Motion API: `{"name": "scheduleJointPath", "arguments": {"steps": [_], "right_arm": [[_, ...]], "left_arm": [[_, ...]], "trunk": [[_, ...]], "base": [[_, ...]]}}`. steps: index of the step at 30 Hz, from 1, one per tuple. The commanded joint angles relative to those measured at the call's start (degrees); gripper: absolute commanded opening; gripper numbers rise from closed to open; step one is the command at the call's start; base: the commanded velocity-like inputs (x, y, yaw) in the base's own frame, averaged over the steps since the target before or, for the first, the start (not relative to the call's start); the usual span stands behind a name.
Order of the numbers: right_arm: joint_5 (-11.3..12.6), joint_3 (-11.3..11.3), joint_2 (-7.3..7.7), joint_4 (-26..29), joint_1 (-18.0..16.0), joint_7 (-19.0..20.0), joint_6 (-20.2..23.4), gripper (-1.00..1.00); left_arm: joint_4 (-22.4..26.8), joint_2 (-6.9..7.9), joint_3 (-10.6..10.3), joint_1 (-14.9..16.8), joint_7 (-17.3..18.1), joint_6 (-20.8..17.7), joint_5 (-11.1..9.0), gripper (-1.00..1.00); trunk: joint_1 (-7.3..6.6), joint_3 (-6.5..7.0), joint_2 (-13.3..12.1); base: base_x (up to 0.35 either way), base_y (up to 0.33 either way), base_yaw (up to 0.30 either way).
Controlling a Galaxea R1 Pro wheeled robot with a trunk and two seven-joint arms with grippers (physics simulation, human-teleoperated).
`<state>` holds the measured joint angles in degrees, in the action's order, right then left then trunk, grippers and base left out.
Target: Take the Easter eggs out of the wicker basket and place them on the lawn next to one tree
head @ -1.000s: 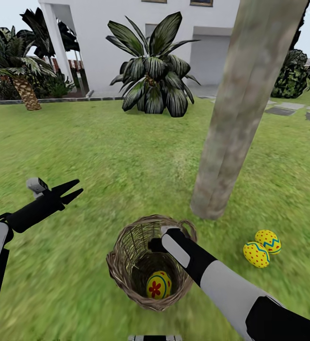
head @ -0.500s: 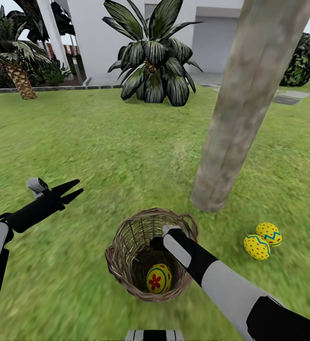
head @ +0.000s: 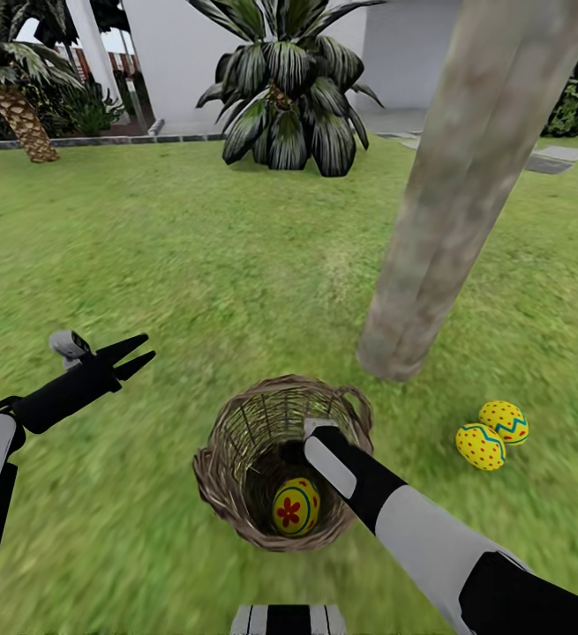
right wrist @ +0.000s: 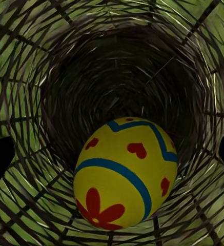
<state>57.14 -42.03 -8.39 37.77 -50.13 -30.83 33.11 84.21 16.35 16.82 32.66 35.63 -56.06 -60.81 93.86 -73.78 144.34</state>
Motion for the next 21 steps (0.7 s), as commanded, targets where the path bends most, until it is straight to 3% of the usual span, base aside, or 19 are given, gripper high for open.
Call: {"name": "scheduleJointPath", "arguments": {"steps": [1, 21], "right_arm": [[0.52, -0.27, 0.0, -0.3, -0.06, -0.53, -0.11, 1.0], [0.35, -0.23, -0.21, -2.05, -0.06, -0.19, -0.33, 1.0]], "left_arm": [[-0.01, 0.0, 0.06, 0.04, 0.23, -0.27, 0.08, 1.0], [-0.01, 0.0, 0.06, 0.04, 0.23, -0.3, 0.03, 1.0]], "trunk": [[0.01, -0.27, 0.04], [0.5, -4.48, 0.29]], "base": [[0.0, 0.0, 0.0], [0.0, 0.0, 0.0]]}}
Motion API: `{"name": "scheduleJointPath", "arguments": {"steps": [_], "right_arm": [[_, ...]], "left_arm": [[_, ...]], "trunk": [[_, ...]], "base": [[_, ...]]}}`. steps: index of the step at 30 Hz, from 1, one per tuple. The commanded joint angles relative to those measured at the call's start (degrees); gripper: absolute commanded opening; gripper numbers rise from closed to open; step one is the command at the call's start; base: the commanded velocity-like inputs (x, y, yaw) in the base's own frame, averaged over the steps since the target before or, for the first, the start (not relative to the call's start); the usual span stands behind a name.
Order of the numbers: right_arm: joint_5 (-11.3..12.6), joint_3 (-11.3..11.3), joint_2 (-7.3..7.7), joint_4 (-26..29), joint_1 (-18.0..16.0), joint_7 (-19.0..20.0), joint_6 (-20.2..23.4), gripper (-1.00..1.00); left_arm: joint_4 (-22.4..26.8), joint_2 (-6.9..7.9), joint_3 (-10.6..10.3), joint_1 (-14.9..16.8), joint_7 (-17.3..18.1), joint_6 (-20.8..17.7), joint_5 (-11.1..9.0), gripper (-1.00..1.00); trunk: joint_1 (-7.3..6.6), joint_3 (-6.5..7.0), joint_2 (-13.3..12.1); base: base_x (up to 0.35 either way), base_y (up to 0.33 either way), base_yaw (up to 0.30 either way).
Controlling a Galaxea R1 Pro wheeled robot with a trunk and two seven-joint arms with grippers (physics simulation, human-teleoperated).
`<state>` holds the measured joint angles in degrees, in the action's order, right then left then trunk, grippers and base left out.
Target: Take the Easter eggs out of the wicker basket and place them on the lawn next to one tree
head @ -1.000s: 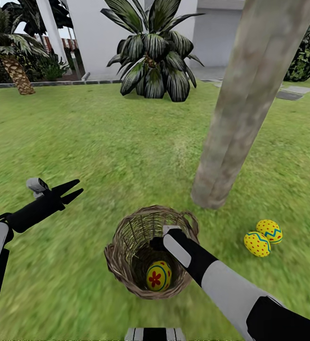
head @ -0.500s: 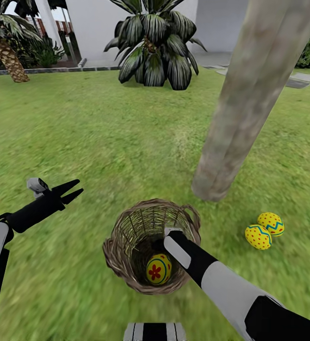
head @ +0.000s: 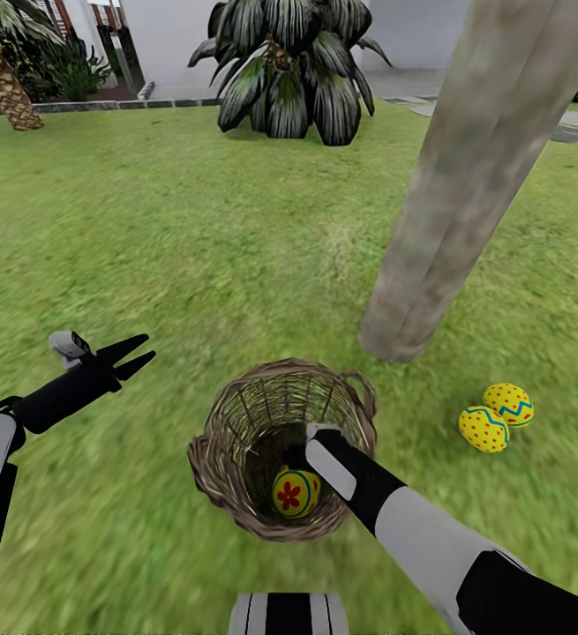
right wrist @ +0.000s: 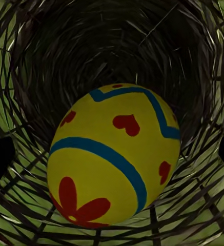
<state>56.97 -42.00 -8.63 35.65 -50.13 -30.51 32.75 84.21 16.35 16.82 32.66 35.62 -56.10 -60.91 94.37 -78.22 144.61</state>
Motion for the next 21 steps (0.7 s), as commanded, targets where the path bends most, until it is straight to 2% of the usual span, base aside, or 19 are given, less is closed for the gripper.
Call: {"name": "scheduleJointPath", "arguments": {"steps": [1, 5, 9, 14, 21], "right_arm": [[0.51, -0.26, 0.03, 0.22, -0.06, -0.48, 0.03, 1.0], [0.58, -0.22, 0.02, 0.44, -0.06, -0.42, -0.81, 1.0], [0.91, -0.52, 0.42, 0.5, -0.39, -0.48, -3.86, 1.0], [-0.26, -1.55, -1.22, -1.12, -0.65, -0.92, -5.5, 1.0], [-0.63, -1.5, -1.37, -3.37, -0.21, -0.83, -5.77, 1.0]], "left_arm": [[-0.01, 0.0, 0.06, 0.02, 0.24, -0.25, 0.15, 1.0], [-0.01, 0.0, 0.0, 0.02, 0.24, -0.26, 0.14, 1.0], [0.07, -0.34, -0.33, -0.3, 0.38, 0.04, 0.04, 1.0], [0.07, -0.94, -1.03, -0.49, 0.42, 0.39, 0.08, 1.0], [0.16, -1.7, -1.77, -0.58, 0.41, 0.38, 0.09, 1.0]], "trunk": [[-0.01, -0.04, 0.02], [-0.01, -0.04, 0.02], [-0.01, -0.04, 0.02], [-0.01, -0.04, 0.02], [-0.01, -0.04, 0.02]], "base": [[0.0, 0.0, 0.0], [0.0, 0.0, 0.0], [0.0, 0.0, 0.0], [0.0, 0.0, 0.0], [0.0, 0.0, 0.0]]}}
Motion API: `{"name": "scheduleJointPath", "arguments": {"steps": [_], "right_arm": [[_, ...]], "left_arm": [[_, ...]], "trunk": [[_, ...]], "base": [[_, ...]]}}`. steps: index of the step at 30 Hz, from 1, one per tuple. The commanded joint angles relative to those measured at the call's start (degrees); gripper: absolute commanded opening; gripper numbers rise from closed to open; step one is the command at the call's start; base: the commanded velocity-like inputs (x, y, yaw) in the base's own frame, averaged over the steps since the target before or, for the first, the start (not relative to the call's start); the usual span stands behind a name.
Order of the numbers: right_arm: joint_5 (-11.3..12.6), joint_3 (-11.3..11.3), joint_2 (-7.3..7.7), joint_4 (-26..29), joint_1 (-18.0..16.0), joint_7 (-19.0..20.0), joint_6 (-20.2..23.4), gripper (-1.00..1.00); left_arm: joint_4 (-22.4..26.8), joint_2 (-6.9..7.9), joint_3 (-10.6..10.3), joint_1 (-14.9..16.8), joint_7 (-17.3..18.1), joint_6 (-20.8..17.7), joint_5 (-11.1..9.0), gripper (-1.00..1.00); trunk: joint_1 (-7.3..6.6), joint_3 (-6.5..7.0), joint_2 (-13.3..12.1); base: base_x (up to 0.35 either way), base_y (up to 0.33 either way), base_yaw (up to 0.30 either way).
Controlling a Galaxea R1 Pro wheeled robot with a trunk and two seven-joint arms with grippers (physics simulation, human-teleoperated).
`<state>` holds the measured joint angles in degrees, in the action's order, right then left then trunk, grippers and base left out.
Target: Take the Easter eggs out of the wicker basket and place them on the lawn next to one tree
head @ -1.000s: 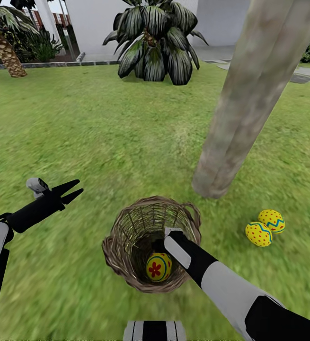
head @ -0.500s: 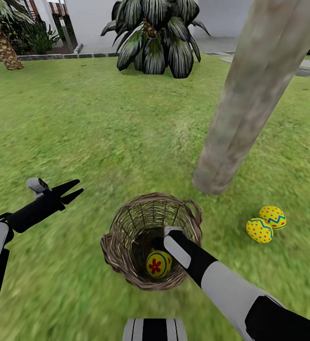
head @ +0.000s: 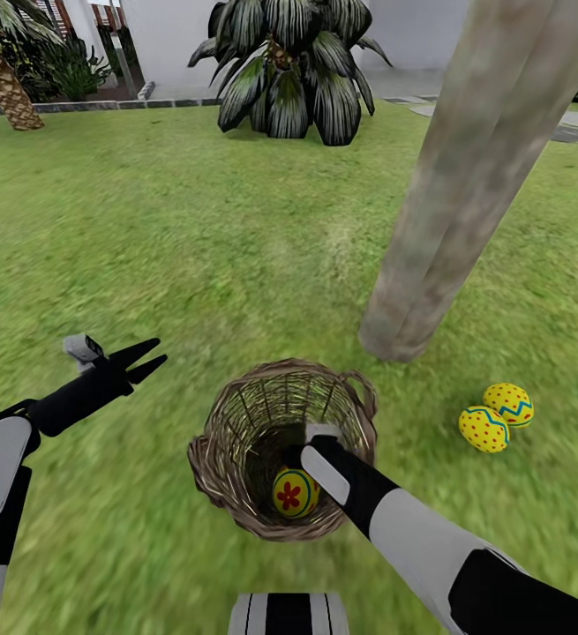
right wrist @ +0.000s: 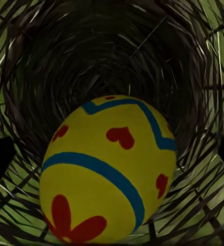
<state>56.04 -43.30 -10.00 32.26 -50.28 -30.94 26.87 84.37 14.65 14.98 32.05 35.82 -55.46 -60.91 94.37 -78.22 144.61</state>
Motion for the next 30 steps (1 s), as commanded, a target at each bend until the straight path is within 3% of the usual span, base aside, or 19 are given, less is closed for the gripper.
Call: {"name": "scheduleJointPath", "arguments": {"steps": [1, 16, 24, 30], "right_arm": [[0.3, -0.21, 0.0, -0.3, -0.06, -0.39, 0.12, 1.0], [0.22, -0.25, 0.0, -1.56, -0.06, -0.07, 0.2, 1.0], [-0.08, -0.3, 0.0, -1.18, 0.0, 3.47, 0.37, 1.0], [0.21, -0.13, 0.0, -1.06, 0.09, 3.61, 0.55, 1.0]], "left_arm": [[0.0, -0.01, 0.06, 0.03, 0.21, -0.26, 0.09, 1.0], [-0.01, -0.14, 0.04, 0.03, 0.21, -0.26, 0.09, 1.0], [-0.08, -0.14, -0.04, 0.03, 0.21, -0.26, 0.09, 1.0], [-0.09, -0.14, -0.04, 0.03, 0.21, -0.26, 0.09, 1.0]], "trunk": [[-0.01, -0.04, 0.02], [0.35, -3.14, 0.2], [0.56, -4.91, 0.31], [0.71, -6.24, 0.39]], "base": [[0.0, 0.0, 0.0], [0.0, 0.0, 0.0], [0.0, 0.0, 0.0], [0.0, 0.0, 0.0]]}}
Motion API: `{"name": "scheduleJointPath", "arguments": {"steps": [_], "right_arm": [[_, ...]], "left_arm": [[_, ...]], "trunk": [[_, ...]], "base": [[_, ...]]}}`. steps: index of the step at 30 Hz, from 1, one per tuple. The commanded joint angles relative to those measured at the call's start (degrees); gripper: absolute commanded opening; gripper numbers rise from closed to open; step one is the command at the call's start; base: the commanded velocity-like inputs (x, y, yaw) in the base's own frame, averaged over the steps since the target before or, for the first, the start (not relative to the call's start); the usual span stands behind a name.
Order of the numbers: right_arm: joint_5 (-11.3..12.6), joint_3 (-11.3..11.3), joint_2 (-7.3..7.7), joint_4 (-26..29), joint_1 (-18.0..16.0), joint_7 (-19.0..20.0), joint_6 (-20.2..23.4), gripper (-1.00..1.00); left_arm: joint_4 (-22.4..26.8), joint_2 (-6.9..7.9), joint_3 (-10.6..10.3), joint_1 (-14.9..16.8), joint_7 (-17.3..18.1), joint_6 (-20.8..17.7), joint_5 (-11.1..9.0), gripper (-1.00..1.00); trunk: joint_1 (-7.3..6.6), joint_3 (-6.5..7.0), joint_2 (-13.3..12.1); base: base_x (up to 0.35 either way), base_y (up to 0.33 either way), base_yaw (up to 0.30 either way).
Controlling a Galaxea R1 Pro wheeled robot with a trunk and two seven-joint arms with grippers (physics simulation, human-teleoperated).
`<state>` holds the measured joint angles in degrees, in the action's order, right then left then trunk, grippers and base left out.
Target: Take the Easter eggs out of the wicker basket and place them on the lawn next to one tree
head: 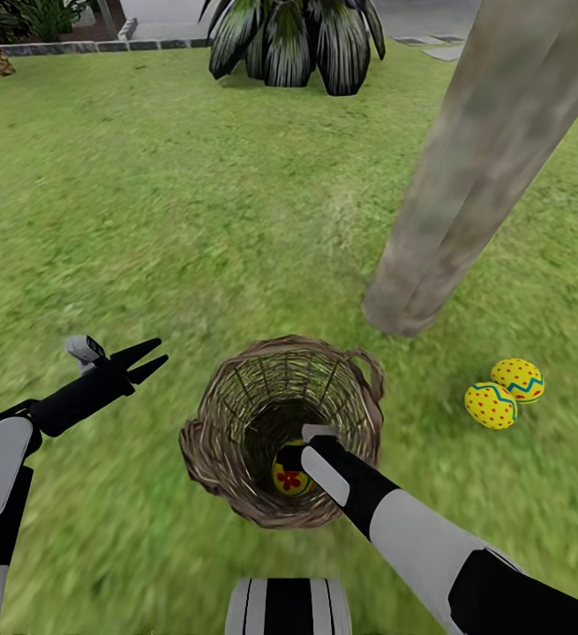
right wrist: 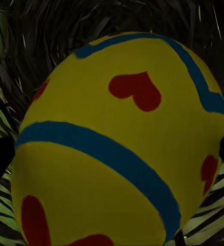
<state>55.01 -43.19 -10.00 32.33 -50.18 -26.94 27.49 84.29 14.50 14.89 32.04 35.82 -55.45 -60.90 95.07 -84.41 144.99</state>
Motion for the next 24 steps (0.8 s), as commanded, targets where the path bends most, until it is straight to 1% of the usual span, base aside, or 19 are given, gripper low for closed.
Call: {"name": "scheduleJointPath", "arguments": {"steps": [1, 3, 7, 8, 24], "right_arm": [[1.24, -0.23, 0.0, -1.13, 0.0, -0.4, -0.08, 1.0], [1.3, -0.17, 0.0, -1.13, 0.0, -0.4, -0.04, 1.0], [1.4, -0.14, 0.0, -1.2, 0.0, -0.45, 0.01, 1.0], [1.41, -0.14, 0.0, -1.21, 0.0, -0.47, 0.02, -1.0], [1.41, -0.14, 0.0, -1.13, 0.02, -0.57, 0.19, -1.0]], "left_arm": [[0.0, 0.0, 0.06, 0.04, 0.21, -0.27, 0.08, 1.0], [0.0, 0.0, 0.06, 0.04, 0.21, -0.27, 0.08, 1.0], [0.0, 0.0, 0.12, 0.04, 0.21, -0.27, 0.08, 1.0], [0.0, 0.0, 0.12, 0.04, 0.21, -0.27, 0.08, 1.0], [-0.06, 0.0, 0.14, 0.04, 0.21, -0.27, 0.08, 1.0]], "trunk": [[0.03, -0.28, 0.02], [0.08, -0.72, 0.05], [0.08, -0.72, 0.05], [0.08, -0.72, 0.05], [0.08, -0.72, 0.05]], "base": [[0.0, 0.0, 0.0], [0.0, 0.0, 0.0], [0.0, 0.0, 0.0], [0.0, 0.0, 0.0], [0.0, 0.0, 0.0]]}}
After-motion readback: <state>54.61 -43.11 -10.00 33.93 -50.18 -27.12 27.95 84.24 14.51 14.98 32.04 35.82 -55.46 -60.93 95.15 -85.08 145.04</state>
